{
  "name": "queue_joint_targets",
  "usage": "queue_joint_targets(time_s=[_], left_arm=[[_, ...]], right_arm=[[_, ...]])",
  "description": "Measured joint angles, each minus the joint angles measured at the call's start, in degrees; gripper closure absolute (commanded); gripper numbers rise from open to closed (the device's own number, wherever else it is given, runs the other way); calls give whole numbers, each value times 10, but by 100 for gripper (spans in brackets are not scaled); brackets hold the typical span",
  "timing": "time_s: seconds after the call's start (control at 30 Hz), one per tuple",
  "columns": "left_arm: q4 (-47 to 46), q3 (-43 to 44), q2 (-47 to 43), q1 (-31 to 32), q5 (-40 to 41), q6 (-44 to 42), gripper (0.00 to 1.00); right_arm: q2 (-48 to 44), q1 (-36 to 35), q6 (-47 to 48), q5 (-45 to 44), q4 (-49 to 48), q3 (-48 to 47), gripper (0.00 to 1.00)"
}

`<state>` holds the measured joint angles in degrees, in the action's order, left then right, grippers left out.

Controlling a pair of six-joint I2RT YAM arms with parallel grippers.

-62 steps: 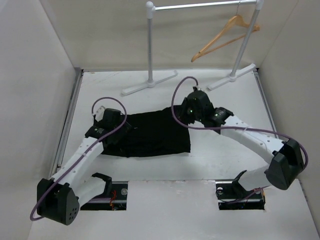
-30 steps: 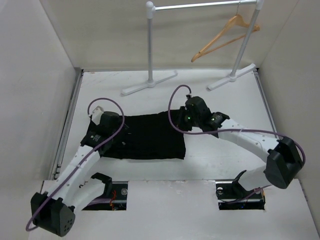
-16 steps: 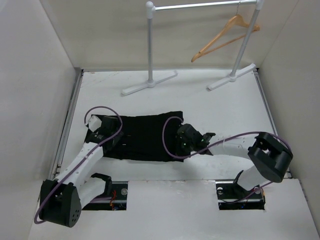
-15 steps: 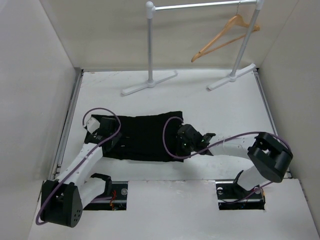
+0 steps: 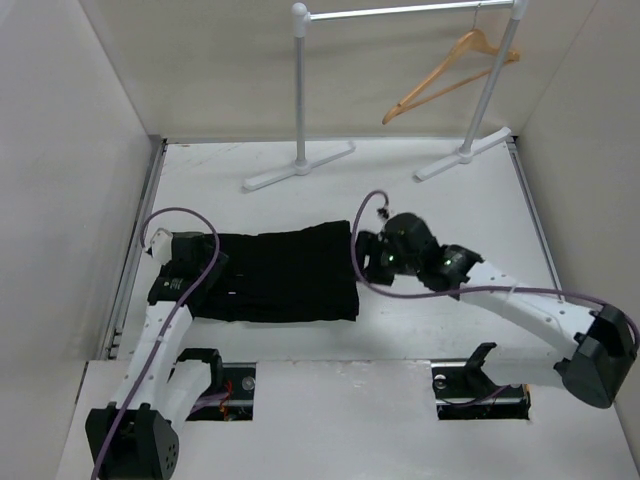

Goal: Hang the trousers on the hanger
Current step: Fold the trousers at the center of the board, then pick up the hanger from the clothesline.

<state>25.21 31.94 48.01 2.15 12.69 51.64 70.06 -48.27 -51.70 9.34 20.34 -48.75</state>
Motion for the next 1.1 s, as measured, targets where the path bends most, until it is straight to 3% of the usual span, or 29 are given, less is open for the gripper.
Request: queue_joint_targets(time_s=[0.13, 0.23, 0.3, 0.43, 0.5, 0.6, 0.8, 1.1], left_arm=[[3, 39, -12, 17, -11, -3, 42], [4, 65, -12, 31, -17, -4, 43], [4, 78, -10, 40, -18, -4, 50], [-2, 95, -2, 71, -20, -8, 77], [-10, 97, 1, 103, -23, -13, 82], [-21, 98, 8, 155, -24, -17, 81], [-32, 106, 46, 229, -24, -20, 64], [-36, 106, 73, 228, -21, -21, 55]], right_arm=[[-13, 89, 53, 7, 33, -117, 76], [24, 182, 90, 10, 42, -243, 82], [65, 239, 111, 11, 42, -328, 76], [172, 334, 136, 10, 30, -490, 44], [230, 369, 146, 8, 29, -556, 38], [314, 401, 153, 7, 34, -638, 36], [424, 420, 159, 6, 54, -731, 36], [473, 423, 154, 40, 53, -785, 37]])
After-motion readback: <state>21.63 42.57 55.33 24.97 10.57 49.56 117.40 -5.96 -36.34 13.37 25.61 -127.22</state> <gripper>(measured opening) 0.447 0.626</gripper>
